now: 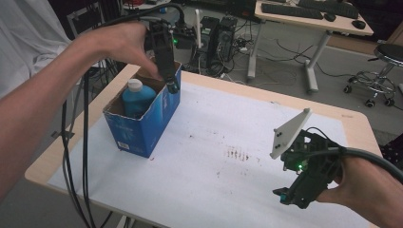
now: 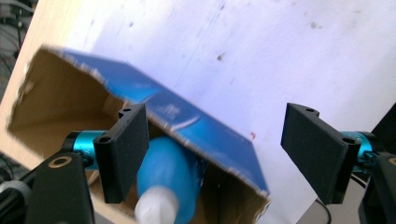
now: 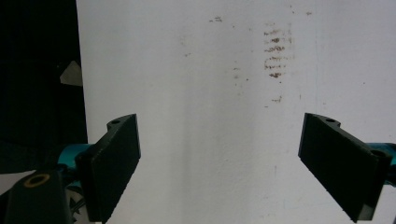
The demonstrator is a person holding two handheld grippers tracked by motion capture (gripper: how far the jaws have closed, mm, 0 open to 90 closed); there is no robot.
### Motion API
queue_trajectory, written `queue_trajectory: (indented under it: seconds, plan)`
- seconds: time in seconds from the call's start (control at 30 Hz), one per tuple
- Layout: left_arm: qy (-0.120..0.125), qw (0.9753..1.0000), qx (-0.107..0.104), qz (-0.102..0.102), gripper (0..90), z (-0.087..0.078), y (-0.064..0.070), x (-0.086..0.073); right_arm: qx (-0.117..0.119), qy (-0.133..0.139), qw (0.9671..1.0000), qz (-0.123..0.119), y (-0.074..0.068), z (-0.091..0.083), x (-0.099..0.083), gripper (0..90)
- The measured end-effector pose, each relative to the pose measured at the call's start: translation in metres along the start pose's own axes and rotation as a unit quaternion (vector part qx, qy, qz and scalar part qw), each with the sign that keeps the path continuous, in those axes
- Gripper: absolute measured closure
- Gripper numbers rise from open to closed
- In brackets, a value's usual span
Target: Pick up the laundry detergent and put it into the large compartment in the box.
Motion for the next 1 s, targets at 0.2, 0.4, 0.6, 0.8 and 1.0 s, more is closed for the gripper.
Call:
queue_trajectory:
  seconds: [0.2, 0.4, 0.6, 0.8, 1.0]
  plan:
    - [0.001, 0.9995, -0.005, 0.030, 17.7, 0.008, 0.013, 0.027, -0.003, 0.000, 1.0000, 0.002, 0.001, -0.003, -0.002, 12.0]
    - [-0.005, 0.9980, -0.015, 0.061, 17.4, 0.020, 0.023, 0.047, -0.004, 0.004, 0.9999, 0.008, 0.001, -0.005, -0.003, 12.0]
    - [0.000, 0.9957, -0.022, 0.090, 17.4, 0.037, 0.038, 0.064, -0.006, 0.005, 0.9999, 0.013, 0.002, -0.008, -0.003, 12.0]
    - [0.000, 0.9939, -0.033, 0.105, 17.4, 0.058, 0.052, 0.076, -0.010, 0.002, 0.9999, 0.005, 0.004, -0.009, -0.003, 12.0]
    - [-0.019, 0.9916, -0.034, 0.123, 17.3, 0.078, 0.064, 0.080, -0.009, 0.008, 0.9998, 0.015, 0.003, -0.011, -0.004, 12.0]
Point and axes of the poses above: each handheld gripper's, and its own axes: z roughly forward along the jaws, x roughly out of its top, y roughly to its right, the point moved 4 cm from there along z, roughly forward along the jaws, and after that the axes turned 6 degrees about z, right-handed, at the moved point
